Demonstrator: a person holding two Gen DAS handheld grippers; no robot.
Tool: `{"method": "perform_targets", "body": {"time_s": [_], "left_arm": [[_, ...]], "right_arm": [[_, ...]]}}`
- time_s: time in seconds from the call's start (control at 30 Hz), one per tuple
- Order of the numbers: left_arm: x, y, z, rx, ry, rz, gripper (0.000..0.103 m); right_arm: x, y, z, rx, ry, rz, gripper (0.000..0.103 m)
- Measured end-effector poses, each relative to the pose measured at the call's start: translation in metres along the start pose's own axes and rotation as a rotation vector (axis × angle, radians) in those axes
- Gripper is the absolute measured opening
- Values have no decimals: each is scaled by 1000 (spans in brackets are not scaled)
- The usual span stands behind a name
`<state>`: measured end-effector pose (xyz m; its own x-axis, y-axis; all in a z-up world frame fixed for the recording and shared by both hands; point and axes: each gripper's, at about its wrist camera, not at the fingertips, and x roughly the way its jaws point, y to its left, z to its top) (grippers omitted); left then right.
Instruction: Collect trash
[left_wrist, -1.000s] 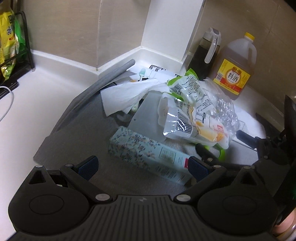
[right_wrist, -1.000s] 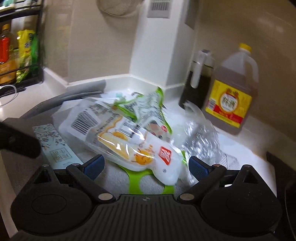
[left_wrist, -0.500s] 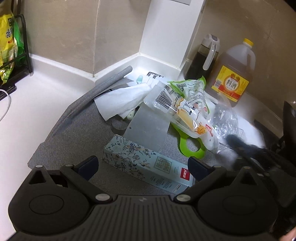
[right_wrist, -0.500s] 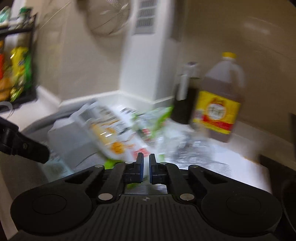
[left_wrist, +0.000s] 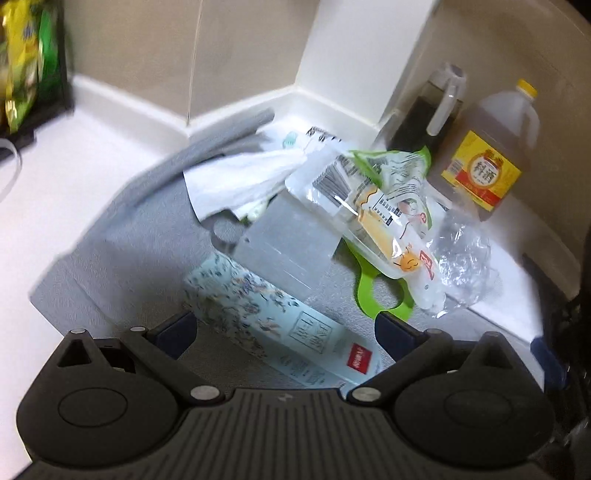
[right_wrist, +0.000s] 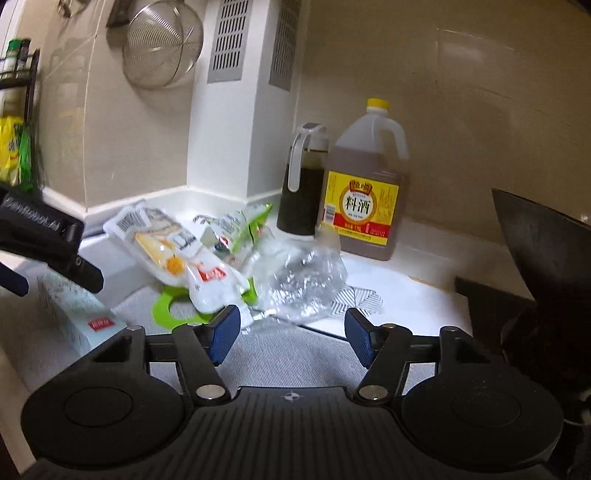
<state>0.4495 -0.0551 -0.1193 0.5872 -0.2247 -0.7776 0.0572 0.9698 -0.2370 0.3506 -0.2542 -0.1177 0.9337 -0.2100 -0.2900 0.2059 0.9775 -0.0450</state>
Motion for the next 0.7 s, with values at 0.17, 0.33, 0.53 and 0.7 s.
{"method": "perform_targets", "body": {"time_s": [0.17,0.33,0.53,0.7], "left_arm": [[18,0,3,-85,67,28,103],[31,-4,6,-53,70,104,103],[37,-9,3,-27,60,160,103],[41,-1,9,-58,65,149,100]], "right_arm": [[21,7,7,-53,18,54,71],[57,35,16,-153,41,110,73],[82,69,24,-261,73,104,77],[91,83,27,-311,61,90,62]]}}
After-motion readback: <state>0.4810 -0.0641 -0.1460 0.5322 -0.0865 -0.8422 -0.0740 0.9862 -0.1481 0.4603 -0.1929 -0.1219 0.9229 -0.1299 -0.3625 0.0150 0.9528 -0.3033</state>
